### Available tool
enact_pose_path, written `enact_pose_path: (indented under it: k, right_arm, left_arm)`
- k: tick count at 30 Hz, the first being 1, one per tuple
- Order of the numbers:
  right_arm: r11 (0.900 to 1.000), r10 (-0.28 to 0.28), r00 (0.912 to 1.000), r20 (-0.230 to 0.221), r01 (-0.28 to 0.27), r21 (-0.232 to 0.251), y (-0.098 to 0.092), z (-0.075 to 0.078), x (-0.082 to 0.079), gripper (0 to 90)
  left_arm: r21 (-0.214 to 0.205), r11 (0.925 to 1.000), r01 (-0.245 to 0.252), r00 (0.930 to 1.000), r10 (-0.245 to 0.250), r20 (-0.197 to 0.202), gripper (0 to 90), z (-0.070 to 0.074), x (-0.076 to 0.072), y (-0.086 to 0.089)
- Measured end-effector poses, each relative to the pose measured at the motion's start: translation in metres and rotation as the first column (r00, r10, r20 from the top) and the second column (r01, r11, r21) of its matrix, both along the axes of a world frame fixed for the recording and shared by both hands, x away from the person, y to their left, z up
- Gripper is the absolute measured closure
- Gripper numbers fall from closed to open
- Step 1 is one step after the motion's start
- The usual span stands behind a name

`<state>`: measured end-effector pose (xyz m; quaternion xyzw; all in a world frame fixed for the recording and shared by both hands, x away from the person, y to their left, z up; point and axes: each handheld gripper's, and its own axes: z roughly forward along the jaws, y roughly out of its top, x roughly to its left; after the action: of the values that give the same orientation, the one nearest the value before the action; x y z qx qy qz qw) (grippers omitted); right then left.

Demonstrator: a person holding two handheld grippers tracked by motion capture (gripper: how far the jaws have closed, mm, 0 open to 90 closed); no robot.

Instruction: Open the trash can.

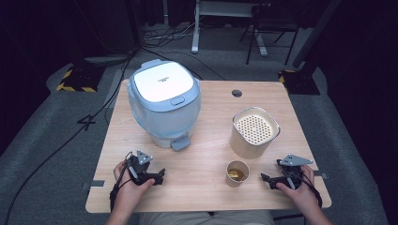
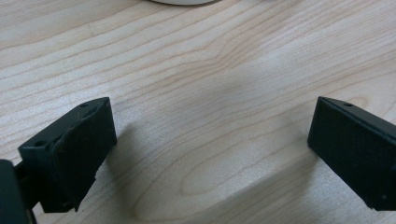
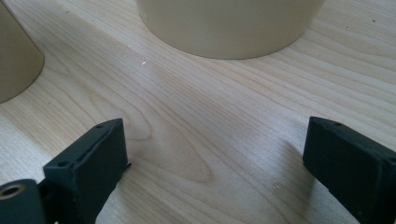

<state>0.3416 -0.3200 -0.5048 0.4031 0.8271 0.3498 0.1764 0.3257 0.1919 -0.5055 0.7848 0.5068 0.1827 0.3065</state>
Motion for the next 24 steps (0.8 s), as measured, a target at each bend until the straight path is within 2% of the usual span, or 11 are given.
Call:
enact_pose_path:
  k: [4, 9, 11, 13, 15, 18, 20, 21, 22, 24]
  right_arm:
    - [1.0000, 0.000, 1.0000, 0.000, 0.000, 0.000, 0.000, 0.000, 0.000, 6.5]
    - [1.0000, 0.000, 1.0000, 0.000, 0.000, 0.000, 0.000, 0.000, 0.000, 6.5]
    - [1.0000, 0.000, 1.0000, 0.000, 0.000, 0.000, 0.000, 0.000, 0.000, 6.5]
    - [1.0000, 0.000, 1.0000, 0.000, 0.000, 0.000, 0.000, 0.000, 0.000, 6.5]
    - [1.0000, 0.000, 1.0000, 0.000, 0.000, 0.000, 0.000, 0.000, 0.000, 6.5]
    - [1.0000, 0.000, 1.0000, 0.000, 0.000, 0.000, 0.000, 0.000, 0.000, 6.5]
    - [1.0000, 0.000, 1.0000, 0.000, 0.000, 0.000, 0.000, 0.000, 0.000, 6.5]
    - [1.0000, 0.000, 1.0000, 0.000, 0.000, 0.000, 0.000, 0.000, 0.000, 6.5]
    - [1.0000, 0.001, 1.0000, 0.000, -0.001, 0.001, 0.000, 0.000, 0.000, 6.5]
    - [1.0000, 0.001, 1.0000, 0.000, -0.001, 0.001, 0.000, 0.000, 0.000, 6.5]
  left_arm:
    - [-0.010, 0.9999, 0.014, 0.9999, -0.014, 0.007, 5.0, 0.000, -0.001, 0.002]
    - [-0.017, 0.9994, 0.031, 0.9991, -0.030, 0.028, 16.9, 0.001, -0.002, 0.004]
    - [-0.014, 0.9993, 0.034, 0.9991, -0.034, 0.026, 19.3, 0.002, -0.002, 0.005]
    - [-0.010, 0.9991, 0.042, 0.9988, -0.042, 0.023, 25.8, 0.004, -0.003, 0.006]
    - [0.007, 0.9982, 0.059, 0.9980, -0.060, 0.022, 28.7, 0.007, -0.004, 0.007]
    - [0.012, 0.9966, 0.081, 0.9960, -0.082, 0.035, 32.3, 0.013, -0.007, 0.008]
    - [-0.024, 0.9946, 0.101, 0.9943, -0.100, 0.038, 34.4, 0.020, -0.009, 0.008]
    - [-0.024, 0.9946, 0.101, 0.9943, -0.100, 0.038, 35.2, 0.020, -0.009, 0.008]
    - [-0.047, 0.9926, 0.112, 0.9931, -0.110, 0.039, 35.7, 0.025, -0.010, 0.008]
    - [-0.059, 0.9908, 0.121, 0.9921, -0.119, 0.038, 37.3, 0.028, -0.011, 0.008]
